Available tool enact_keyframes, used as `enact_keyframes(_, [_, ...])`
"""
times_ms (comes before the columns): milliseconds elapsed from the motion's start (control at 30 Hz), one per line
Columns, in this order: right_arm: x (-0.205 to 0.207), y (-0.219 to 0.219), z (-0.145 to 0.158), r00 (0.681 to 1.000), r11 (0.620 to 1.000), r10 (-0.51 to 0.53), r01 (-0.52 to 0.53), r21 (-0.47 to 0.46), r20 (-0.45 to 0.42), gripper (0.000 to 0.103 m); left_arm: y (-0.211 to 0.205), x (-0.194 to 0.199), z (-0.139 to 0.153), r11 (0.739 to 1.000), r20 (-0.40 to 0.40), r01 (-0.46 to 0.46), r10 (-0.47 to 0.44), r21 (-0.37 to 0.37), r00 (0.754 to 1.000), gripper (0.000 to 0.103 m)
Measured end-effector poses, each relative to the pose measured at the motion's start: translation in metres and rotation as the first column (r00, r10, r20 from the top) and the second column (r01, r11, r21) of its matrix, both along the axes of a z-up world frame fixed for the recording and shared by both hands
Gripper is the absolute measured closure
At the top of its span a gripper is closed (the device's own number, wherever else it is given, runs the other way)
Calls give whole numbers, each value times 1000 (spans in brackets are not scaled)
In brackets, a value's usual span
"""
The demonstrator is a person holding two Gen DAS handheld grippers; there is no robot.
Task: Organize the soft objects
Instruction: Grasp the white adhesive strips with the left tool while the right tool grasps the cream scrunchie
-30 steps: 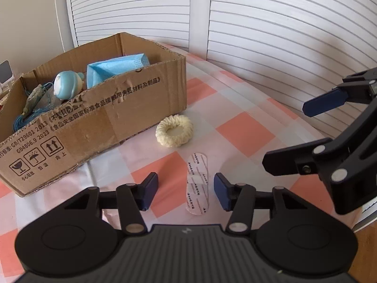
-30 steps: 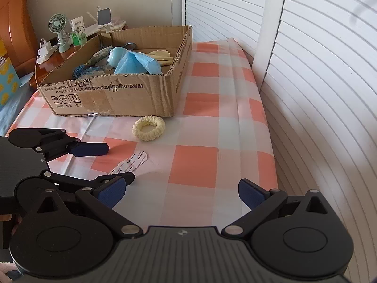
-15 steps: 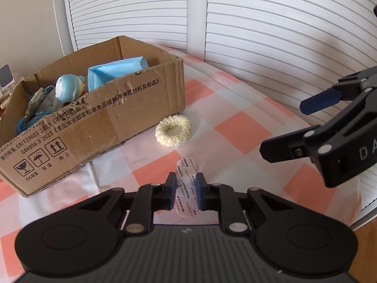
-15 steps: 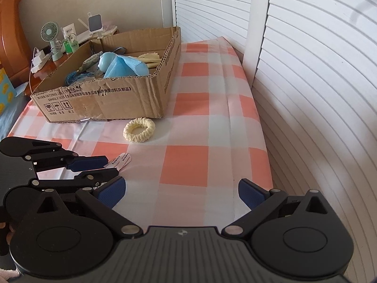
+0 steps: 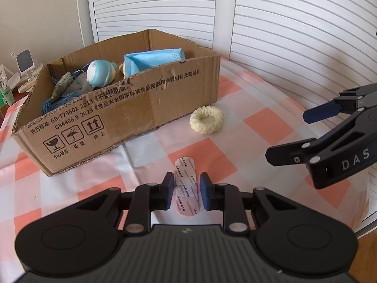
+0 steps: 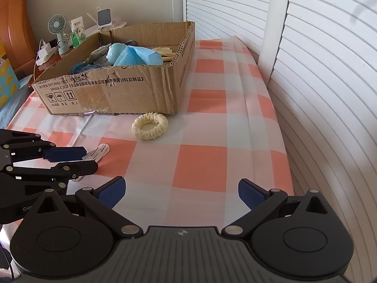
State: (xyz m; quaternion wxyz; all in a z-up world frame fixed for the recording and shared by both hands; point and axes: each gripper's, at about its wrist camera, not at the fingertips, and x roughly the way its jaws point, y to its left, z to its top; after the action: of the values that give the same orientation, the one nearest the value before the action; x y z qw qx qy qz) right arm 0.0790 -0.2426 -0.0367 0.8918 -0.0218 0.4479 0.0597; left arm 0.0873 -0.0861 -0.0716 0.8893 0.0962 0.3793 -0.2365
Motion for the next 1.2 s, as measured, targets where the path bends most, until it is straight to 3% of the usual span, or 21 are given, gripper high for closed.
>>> enact_keyframes(167, [1, 0, 1, 1000, 1000, -1, 1, 7, 13, 0, -4, 2, -1, 1000, 3, 1, -1, -3, 1000, 77])
enact_keyframes(267, [2, 2, 2, 1000, 1000, 6, -6, 5, 25, 0, -2, 2, -1, 1000, -2, -8, 8, -16, 1000, 87])
enact_keyframes(600, [13, 20, -16, 996, 995, 85, -84, -45, 26, 0, 19, 2, 17, 998, 12, -33, 34, -60, 999, 87])
enact_keyframes(1067, [48, 50, -33, 972, 978, 203, -195, -73, 114, 1, 42, 8, 24, 994, 13, -75, 76, -84, 997, 87])
enact_keyframes(1200, [58, 55, -34, 964, 973, 227, -221, -61, 138, 8, 45, 10, 24, 993, 12, -80, 82, -84, 997, 87])
